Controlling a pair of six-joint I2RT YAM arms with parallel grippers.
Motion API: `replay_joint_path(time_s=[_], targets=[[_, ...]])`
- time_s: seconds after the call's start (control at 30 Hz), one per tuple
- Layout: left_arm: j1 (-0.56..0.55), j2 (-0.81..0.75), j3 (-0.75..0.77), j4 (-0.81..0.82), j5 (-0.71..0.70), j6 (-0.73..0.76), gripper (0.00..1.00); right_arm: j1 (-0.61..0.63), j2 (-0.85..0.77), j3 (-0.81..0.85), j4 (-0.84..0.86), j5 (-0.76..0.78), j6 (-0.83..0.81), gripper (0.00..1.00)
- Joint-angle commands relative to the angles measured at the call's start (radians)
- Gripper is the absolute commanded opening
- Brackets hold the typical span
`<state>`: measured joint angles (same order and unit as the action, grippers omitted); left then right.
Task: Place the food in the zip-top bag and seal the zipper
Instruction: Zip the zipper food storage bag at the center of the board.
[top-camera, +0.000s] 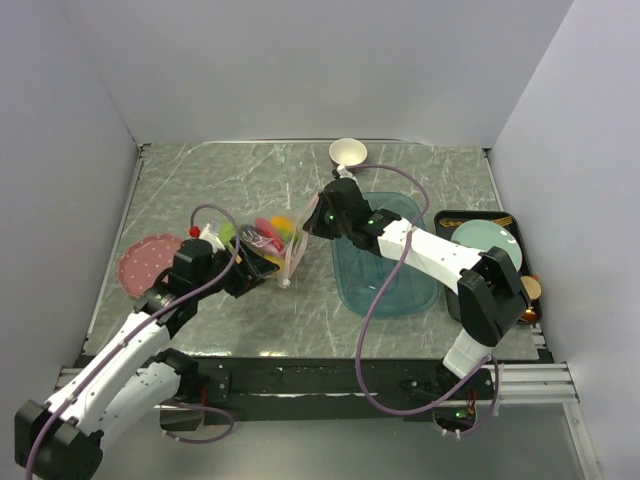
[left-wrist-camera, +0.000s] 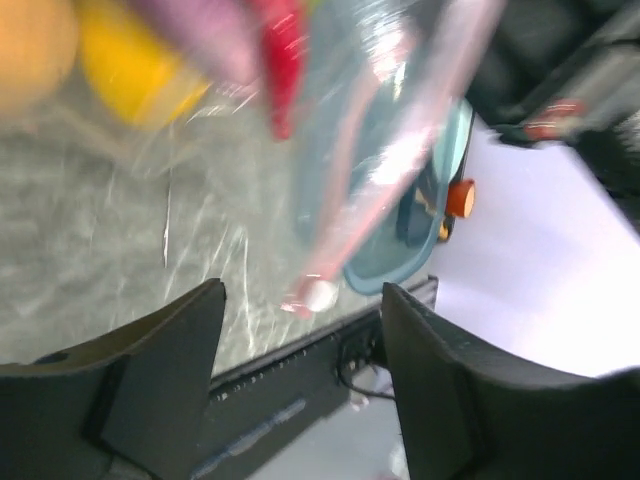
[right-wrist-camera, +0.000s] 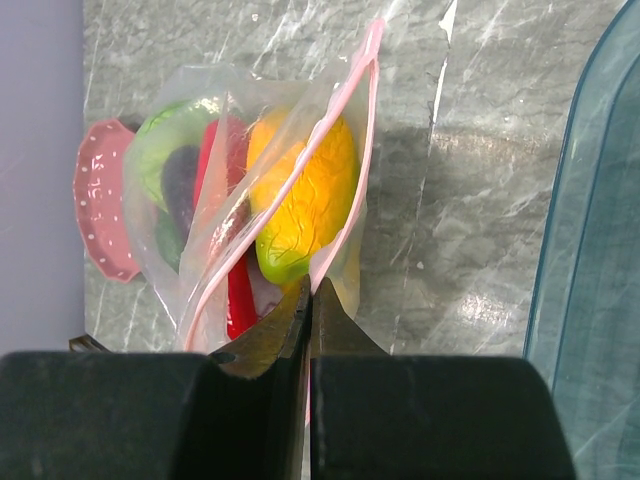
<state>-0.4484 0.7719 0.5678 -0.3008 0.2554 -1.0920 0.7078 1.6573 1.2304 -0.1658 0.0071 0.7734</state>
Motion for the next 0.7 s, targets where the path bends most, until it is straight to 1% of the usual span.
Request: replay_joint_path(time_s=[0.0, 0.07, 0.2, 0.27, 0.37, 0.5, 0.63, 0.67], targets=[[0.007, 0.033, -0.083, 0.183, 0.123, -0.136, 0.64, -0.016, -0.034, 0.027, 0.04, 0.004, 0.017, 0.04], [0.011, 0.021, -0.12, 0.222, 0.131, -0.157, 0.62, -0.016, -0.036, 0.024, 0.045, -0.001, 0.018, 0.04], [0.033, -0.006, -0.166, 0.291, 0.137, -0.219, 0.62, -0.022, -0.039, 0.02, 0.045, -0.004, 0.017, 0.04], [0.037, -0.003, -0.203, 0.374, 0.153, -0.249, 0.62, -0.025, -0.04, 0.018, 0.046, -0.004, 0.017, 0.04], [0.04, 0.023, -0.24, 0.434, 0.16, -0.298, 0.62, -0.027, -0.041, 0.017, 0.049, -0.002, 0.017, 0.04], [0.048, 0.044, -0.256, 0.489, 0.163, -0.322, 0.6, -0.027, -0.044, 0.014, 0.052, -0.004, 0.02, 0.04], [0.048, 0.047, -0.263, 0.511, 0.157, -0.333, 0.59, -0.027, -0.047, 0.009, 0.054, -0.002, 0.018, 0.04], [0.048, 0.049, -0.266, 0.519, 0.159, -0.336, 0.59, -0.027, -0.047, 0.007, 0.055, -0.025, 0.018, 0.04]])
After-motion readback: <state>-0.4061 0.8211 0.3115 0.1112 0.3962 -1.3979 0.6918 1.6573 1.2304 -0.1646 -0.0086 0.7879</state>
